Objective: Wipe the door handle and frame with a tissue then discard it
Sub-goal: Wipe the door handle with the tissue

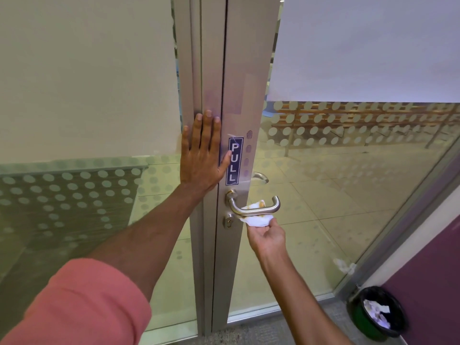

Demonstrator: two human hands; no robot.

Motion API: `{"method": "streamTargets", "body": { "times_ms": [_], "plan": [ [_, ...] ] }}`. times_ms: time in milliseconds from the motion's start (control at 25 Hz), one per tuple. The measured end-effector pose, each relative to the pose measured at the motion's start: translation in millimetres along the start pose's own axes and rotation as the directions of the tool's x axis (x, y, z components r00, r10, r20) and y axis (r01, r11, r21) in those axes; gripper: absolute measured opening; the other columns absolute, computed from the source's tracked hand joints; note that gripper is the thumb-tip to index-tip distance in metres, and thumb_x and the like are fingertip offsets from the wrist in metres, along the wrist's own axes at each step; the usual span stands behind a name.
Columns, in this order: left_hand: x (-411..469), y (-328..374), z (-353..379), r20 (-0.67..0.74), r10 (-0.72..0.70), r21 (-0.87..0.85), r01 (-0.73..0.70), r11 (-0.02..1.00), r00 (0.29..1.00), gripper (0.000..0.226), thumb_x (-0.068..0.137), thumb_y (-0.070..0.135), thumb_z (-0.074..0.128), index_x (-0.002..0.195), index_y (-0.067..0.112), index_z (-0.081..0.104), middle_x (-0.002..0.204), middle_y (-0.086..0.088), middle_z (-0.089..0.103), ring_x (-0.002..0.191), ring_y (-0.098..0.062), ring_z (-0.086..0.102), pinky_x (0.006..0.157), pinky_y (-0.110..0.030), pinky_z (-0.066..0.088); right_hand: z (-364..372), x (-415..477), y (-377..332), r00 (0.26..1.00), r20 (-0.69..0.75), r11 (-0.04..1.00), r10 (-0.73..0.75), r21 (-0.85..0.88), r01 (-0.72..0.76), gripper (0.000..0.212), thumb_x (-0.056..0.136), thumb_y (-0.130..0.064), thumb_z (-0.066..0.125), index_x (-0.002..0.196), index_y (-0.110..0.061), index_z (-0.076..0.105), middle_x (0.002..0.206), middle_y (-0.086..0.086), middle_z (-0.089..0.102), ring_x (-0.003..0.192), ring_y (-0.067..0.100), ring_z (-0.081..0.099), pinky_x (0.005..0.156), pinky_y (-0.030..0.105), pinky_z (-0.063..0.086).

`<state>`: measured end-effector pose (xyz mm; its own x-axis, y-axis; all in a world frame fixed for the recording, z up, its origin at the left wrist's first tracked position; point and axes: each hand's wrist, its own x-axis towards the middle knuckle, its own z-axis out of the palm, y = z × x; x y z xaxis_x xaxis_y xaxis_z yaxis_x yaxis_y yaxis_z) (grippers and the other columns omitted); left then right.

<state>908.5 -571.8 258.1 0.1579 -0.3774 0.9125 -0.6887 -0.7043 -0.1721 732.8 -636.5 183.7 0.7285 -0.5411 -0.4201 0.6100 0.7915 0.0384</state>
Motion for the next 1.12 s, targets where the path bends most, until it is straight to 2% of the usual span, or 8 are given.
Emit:
{"method": "streamTargets", "body": {
  "times_ms": [280,480,560,640,720,840,960,1120],
  "plan": [
    [-2,-1,5,-0.010,-0.013,-0.001,0.013,1.000,1.000,0.085,0.097,0.057,0.030,0.155,0.008,-0.007,0.160,-0.018,0.007,0.149,-0.031,0.002,0.122,-0.044,-0.014,18,10,-43,0.991,-0.031,0.967,-0.130,-0.227,0.120,0.041,0.106,-0.020,0.026,0.136,0.000,0.047,0.140,0.018,0.050,0.131,0.033,0.046,0.114,0.047,0.030],
    [-2,-1,4,0.000,-0.009,0.011,0.009,1.000,1.000,0.085,0.097,0.057,0.035,0.156,0.006,0.002,0.160,-0.017,0.006,0.149,-0.032,0.004,0.122,-0.043,-0.013,10,7,-53,0.928,0.048,0.872,-0.371,-0.327,0.365,0.034,0.105,-0.024,0.035,0.117,-0.002,0.058,0.103,0.008,0.063,0.093,0.022,0.061,0.111,0.045,0.036],
    [-1,-1,2,0.005,-0.008,0.019,0.008,1.000,1.000,0.083,0.096,0.057,0.036,0.155,0.005,0.008,0.159,-0.017,0.007,0.148,-0.032,0.006,0.122,-0.043,-0.012,8,2,-55,0.804,0.165,0.609,-0.571,-0.572,0.550,0.036,0.104,-0.026,0.039,0.122,-0.003,0.060,0.100,0.000,0.066,0.093,0.014,0.063,0.104,0.032,0.043],
    [0,0,1,0.005,-0.005,0.024,0.004,1.000,1.000,0.083,0.096,0.056,0.037,0.155,0.004,0.010,0.159,-0.018,0.008,0.148,-0.032,0.008,0.122,-0.044,-0.010,7,-3,-46,0.652,0.510,0.081,-0.561,-0.750,0.656,0.042,0.104,-0.033,0.035,0.131,-0.008,0.057,0.112,-0.004,0.064,0.107,0.004,0.060,0.099,0.020,0.043],
    [0,-1,0,0.000,-0.005,0.019,0.005,1.000,1.000,0.082,0.096,0.056,0.038,0.154,0.004,0.012,0.159,-0.018,0.010,0.148,-0.032,0.009,0.121,-0.044,-0.008,-1,-1,-30,0.586,0.735,-0.368,-0.340,-0.678,0.637,0.047,0.104,-0.037,0.029,0.142,-0.015,0.046,0.130,-0.002,0.058,0.123,0.002,0.051,0.102,0.013,0.036],
    [0,0,-2,0.002,-0.008,0.019,0.008,1.000,1.000,0.082,0.096,0.056,0.038,0.154,0.004,0.013,0.159,-0.018,0.010,0.148,-0.032,0.009,0.121,-0.044,-0.008,-25,11,-8,0.621,0.782,-0.768,0.047,-0.369,0.523,0.049,0.104,-0.032,0.028,0.149,-0.013,0.031,0.156,0.004,0.031,0.145,0.017,0.027,0.119,0.030,0.019],
    [0,-1,-2,0.012,-0.007,0.017,0.006,1.000,1.000,0.081,0.097,0.057,0.036,0.154,0.004,0.013,0.160,-0.019,0.015,0.148,-0.032,0.010,0.121,-0.044,-0.008,-44,20,-6,0.577,0.776,-0.904,0.256,-0.019,0.427,0.063,0.101,-0.047,0.023,0.151,-0.009,0.025,0.158,0.004,0.020,0.148,0.019,0.016,0.121,0.034,0.006],
    [0,-2,-1,0.006,-0.005,0.029,0.004,1.000,1.000,0.080,0.097,0.056,0.036,0.154,0.004,0.016,0.159,-0.019,0.019,0.148,-0.032,0.012,0.121,-0.043,-0.010,-39,24,-14,0.465,0.842,-0.917,0.273,0.082,0.390,0.049,0.100,-0.035,0.044,0.139,-0.007,0.048,0.144,0.008,0.050,0.132,0.022,0.049,0.113,0.038,0.030]
  ]
}}
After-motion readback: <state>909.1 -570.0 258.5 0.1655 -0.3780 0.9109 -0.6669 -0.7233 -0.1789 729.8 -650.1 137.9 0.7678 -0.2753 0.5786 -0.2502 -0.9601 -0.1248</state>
